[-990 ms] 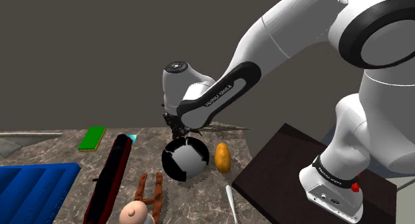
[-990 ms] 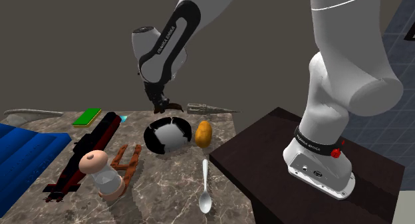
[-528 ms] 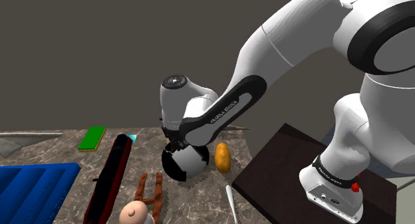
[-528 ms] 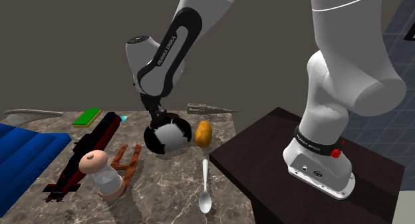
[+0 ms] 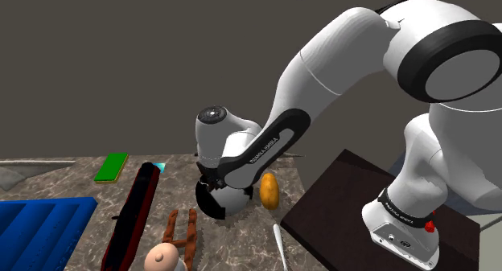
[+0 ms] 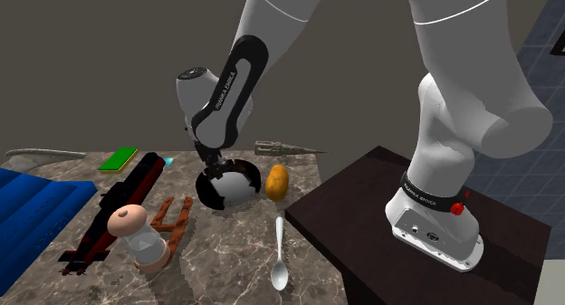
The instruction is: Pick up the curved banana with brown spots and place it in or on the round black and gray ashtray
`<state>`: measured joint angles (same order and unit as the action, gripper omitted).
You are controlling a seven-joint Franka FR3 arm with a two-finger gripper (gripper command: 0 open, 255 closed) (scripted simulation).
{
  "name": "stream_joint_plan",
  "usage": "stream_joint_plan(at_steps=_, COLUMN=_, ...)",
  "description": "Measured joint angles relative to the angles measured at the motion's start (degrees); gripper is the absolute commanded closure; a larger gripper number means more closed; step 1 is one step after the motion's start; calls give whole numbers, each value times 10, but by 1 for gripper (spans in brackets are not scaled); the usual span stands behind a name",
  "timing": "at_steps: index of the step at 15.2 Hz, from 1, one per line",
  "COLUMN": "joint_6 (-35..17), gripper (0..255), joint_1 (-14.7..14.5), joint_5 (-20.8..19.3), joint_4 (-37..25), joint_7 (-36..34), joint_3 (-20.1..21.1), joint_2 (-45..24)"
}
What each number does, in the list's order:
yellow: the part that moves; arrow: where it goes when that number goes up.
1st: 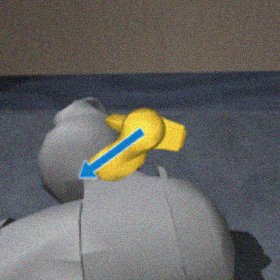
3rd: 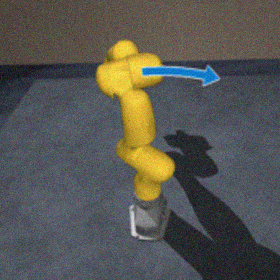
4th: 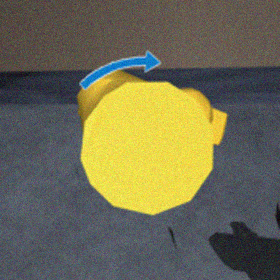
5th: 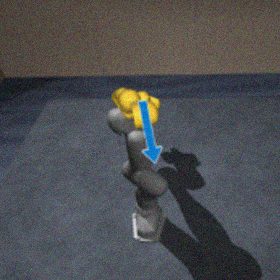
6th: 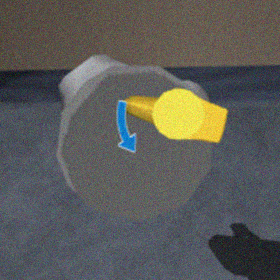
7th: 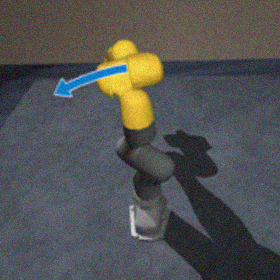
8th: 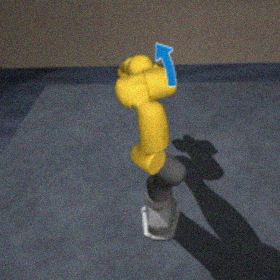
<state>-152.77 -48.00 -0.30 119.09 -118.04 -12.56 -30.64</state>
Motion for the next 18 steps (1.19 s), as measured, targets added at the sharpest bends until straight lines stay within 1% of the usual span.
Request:
stream_joint_plan(at_steps=2, joint_6=-10, gripper=255, joint_1=2, joint_5=2, joint_4=-2, joint_7=0, joint_3=2, joint_2=-12)
stream_joint_plan(at_steps=8, joint_6=-12, gripper=255, joint_1=2, joint_5=3, joint_4=-4, joint_7=0, joint_3=3, joint_2=-16)
stream_joint_plan(at_steps=9, joint_6=-12, gripper=0, joint_1=2, joint_5=3, joint_4=-4, joint_7=0, joint_3=3, joint_2=-16)
stream_joint_plan(at_steps=15, joint_6=-13, gripper=0, joint_1=2, joint_5=3, joint_4=-4, joint_7=0, joint_3=3, joint_2=-16)
stream_joint_plan(at_steps=18, joint_6=16, gripper=0, joint_1=-5, joint_5=-4, joint_4=6, joint_7=-2, joint_3=-4, joint_2=22)
